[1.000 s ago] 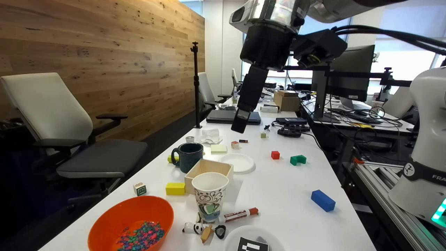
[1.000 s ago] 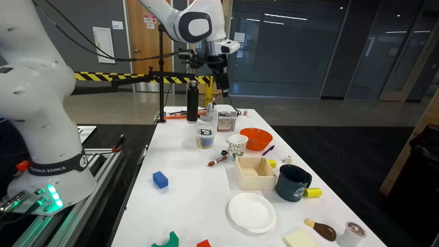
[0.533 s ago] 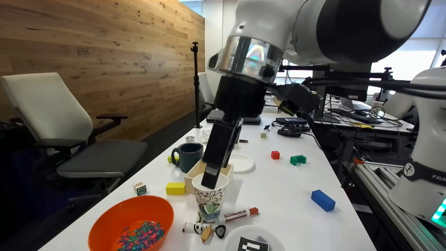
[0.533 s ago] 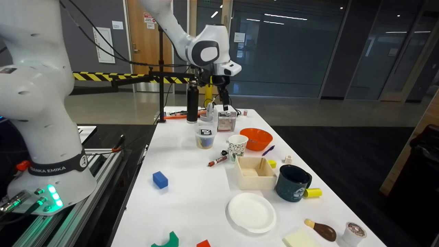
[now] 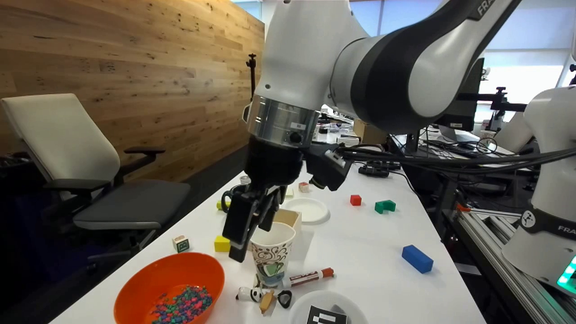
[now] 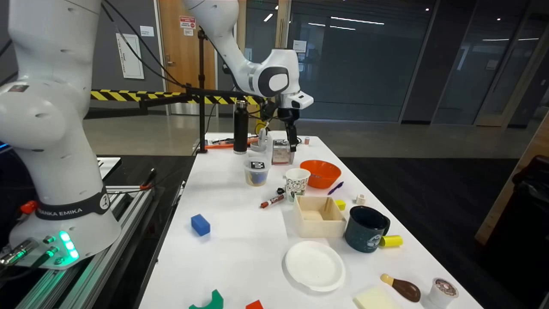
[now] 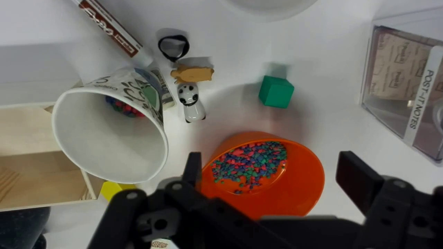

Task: Remove the lid from the clear container.

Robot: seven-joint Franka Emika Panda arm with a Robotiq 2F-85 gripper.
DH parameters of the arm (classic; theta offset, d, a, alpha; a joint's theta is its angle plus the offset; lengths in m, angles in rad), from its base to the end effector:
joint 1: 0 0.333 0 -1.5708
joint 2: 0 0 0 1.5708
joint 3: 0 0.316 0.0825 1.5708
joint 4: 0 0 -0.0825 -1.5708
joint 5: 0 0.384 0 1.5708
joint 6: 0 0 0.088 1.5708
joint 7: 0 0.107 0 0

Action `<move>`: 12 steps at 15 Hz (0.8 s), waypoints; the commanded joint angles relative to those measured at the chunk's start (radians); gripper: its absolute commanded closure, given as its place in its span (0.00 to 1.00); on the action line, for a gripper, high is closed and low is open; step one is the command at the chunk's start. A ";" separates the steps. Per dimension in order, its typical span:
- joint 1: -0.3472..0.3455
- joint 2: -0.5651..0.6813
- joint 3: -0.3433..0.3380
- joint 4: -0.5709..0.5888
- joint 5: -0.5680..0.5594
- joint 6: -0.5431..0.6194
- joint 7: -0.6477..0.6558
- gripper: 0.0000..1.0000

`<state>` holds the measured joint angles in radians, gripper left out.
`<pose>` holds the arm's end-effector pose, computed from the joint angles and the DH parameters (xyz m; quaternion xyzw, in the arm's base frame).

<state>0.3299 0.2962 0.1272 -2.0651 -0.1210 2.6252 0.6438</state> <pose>0.5498 0.2705 0.3173 -0.9897 0.0495 -0.1233 0.0539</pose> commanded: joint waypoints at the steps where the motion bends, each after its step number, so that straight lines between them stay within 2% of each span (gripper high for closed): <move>1: 0.025 -0.004 -0.016 0.008 -0.016 -0.037 0.006 0.00; 4: 0.031 -0.027 -0.001 -0.024 -0.007 -0.066 -0.018 0.00; 6: 0.040 -0.029 0.000 -0.041 -0.001 -0.056 0.011 0.00; 8: 0.036 -0.036 0.024 -0.061 0.056 -0.039 0.017 0.00; 9: 0.037 0.000 0.007 -0.018 0.017 -0.050 0.002 0.00; 12: 0.039 -0.003 0.017 -0.028 0.028 -0.049 0.003 0.00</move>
<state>0.3669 0.2951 0.1470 -2.0933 -0.0968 2.5781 0.6509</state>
